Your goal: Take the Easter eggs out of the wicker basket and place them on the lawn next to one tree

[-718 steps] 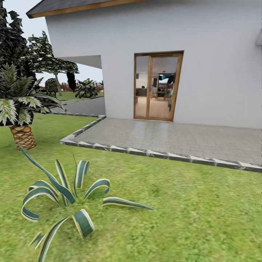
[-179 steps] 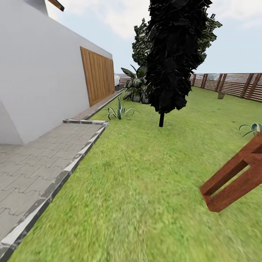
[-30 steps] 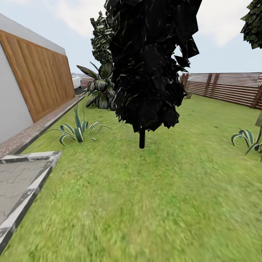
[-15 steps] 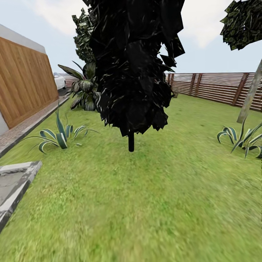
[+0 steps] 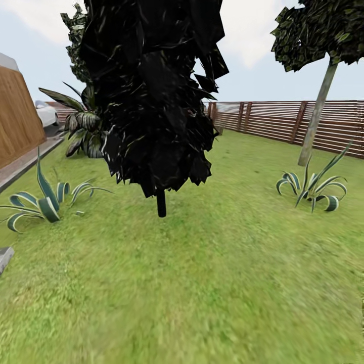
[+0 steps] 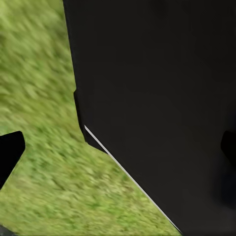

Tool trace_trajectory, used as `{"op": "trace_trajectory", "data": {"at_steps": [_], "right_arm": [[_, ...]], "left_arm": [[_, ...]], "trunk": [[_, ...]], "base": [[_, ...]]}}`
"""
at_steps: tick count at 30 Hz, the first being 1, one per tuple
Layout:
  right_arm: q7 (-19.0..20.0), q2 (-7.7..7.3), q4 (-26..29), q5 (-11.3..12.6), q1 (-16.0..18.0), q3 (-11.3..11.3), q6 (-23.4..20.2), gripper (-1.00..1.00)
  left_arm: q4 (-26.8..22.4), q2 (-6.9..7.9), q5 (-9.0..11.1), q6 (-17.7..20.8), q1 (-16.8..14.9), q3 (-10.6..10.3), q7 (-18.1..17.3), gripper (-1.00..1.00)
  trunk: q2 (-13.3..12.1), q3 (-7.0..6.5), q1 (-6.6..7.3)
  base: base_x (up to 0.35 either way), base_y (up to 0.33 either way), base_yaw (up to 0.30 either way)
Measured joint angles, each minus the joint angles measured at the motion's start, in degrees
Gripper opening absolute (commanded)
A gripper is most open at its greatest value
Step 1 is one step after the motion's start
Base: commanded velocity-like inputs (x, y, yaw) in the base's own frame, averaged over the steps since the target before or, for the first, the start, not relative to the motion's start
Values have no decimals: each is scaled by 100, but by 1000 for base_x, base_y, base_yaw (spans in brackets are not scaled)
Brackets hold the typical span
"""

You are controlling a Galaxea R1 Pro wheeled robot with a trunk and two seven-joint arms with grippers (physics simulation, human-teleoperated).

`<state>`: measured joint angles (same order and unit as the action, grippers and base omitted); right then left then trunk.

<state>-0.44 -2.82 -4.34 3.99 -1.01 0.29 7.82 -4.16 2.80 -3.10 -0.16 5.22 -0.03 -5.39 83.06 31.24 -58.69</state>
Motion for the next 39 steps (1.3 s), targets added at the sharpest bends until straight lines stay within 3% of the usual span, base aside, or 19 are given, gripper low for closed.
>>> {"op": "trace_trajectory", "data": {"at_steps": [39], "right_arm": [[2,9,-1,0,0,0,0,100]], "left_arm": [[0,-3,0,1,-1,0,3,100]], "trunk": [[0,0,0]], "base": [[339,0,-300]]}}
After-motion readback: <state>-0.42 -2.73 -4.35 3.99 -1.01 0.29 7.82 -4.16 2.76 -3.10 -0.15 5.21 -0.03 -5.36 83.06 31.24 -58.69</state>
